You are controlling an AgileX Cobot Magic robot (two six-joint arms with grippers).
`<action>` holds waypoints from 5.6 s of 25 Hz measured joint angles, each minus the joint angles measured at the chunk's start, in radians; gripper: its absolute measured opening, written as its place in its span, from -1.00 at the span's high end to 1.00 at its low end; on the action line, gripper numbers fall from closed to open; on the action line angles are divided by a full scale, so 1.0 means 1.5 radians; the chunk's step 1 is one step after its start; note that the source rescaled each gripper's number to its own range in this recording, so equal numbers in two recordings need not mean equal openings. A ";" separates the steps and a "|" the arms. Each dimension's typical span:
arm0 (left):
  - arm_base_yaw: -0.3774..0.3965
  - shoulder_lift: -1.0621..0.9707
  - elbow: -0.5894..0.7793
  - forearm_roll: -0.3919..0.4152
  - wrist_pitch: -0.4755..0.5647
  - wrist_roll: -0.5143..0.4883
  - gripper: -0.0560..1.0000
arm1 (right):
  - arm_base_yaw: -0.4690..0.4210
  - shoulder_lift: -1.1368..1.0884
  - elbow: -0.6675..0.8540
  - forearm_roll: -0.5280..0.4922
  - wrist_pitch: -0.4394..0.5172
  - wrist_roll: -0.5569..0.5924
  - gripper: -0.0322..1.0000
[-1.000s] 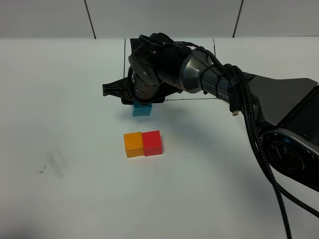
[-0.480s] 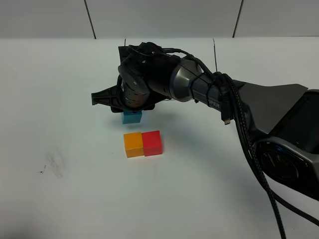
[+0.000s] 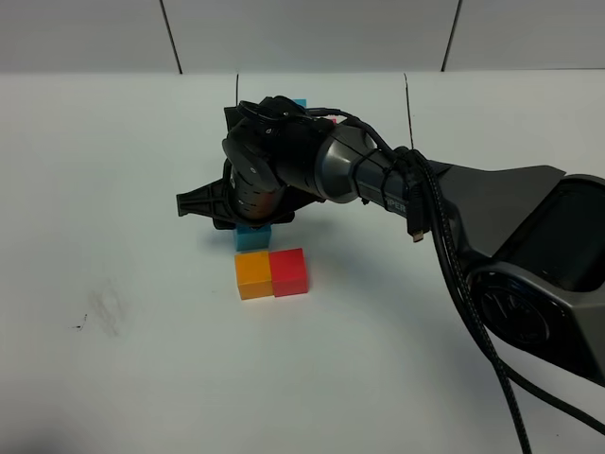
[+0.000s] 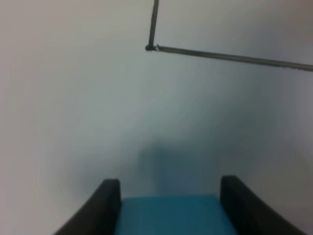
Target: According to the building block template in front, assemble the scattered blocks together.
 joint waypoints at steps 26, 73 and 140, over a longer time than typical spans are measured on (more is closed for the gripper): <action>0.000 0.000 0.000 0.000 0.000 0.001 0.89 | 0.012 0.033 -0.002 0.015 0.011 -0.020 0.04; 0.000 0.000 0.000 0.000 -0.001 0.001 0.89 | 0.027 0.039 -0.007 -0.018 0.019 -0.159 0.04; 0.000 0.000 0.000 0.000 -0.001 0.001 0.89 | -0.151 -0.131 -0.093 -0.208 0.240 -0.210 0.93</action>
